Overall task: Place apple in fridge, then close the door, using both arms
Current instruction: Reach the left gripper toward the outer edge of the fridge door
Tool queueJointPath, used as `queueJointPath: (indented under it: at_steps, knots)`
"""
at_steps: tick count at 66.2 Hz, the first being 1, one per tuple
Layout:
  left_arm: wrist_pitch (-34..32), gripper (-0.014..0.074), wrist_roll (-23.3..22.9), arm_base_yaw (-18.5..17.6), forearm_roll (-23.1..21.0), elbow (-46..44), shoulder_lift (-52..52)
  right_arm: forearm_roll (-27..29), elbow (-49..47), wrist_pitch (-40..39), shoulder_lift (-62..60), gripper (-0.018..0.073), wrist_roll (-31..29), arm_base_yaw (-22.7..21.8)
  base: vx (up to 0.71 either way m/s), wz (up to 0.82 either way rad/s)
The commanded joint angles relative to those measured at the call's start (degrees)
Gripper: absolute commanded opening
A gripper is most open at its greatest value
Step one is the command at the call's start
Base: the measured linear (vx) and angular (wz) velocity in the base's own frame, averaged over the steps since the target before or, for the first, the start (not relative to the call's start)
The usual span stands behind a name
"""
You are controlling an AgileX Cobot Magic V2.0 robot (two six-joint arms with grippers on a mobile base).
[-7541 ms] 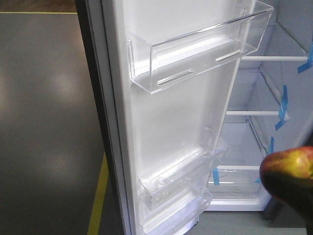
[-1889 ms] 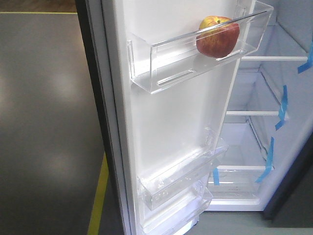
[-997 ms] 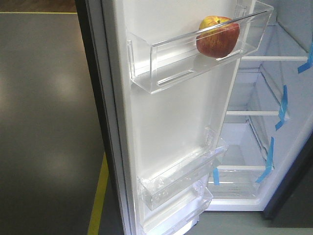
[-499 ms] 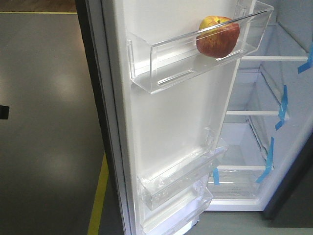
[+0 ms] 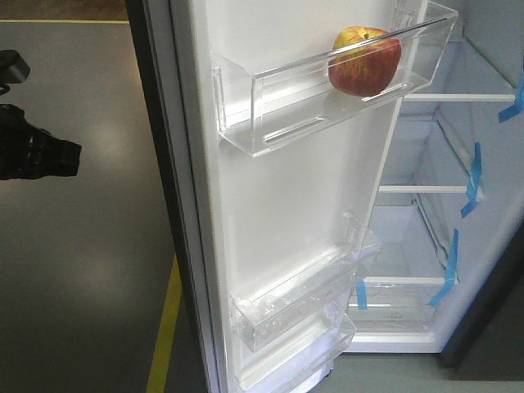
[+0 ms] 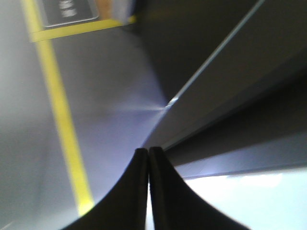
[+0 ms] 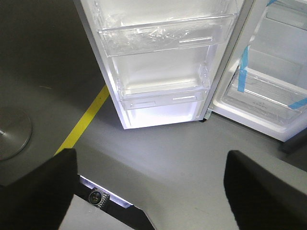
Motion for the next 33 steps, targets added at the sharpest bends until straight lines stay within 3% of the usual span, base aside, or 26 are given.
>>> queueJointPath:
  at_steps: [1,17,33]
  knots:
    - [-2.15,-0.0006,2.88,-0.36,-7.26,-3.60,0.76,0.08,-1.30,-1.07,0.75,0.0591,-0.34,-0.27,0.00,0.00]
    - [-1.43,-0.0006,7.71,-0.36,-16.40,-9.17,7.24,0.08,-1.30,-1.07,0.75,0.0591,-0.34,-0.27,0.00,0.00]
    - [2.04,-0.0006,8.27,-0.75,-20.78,-14.66,11.67,0.08,-1.30,-1.07,0.75,0.0591,-0.34,-0.27,0.00,0.00]
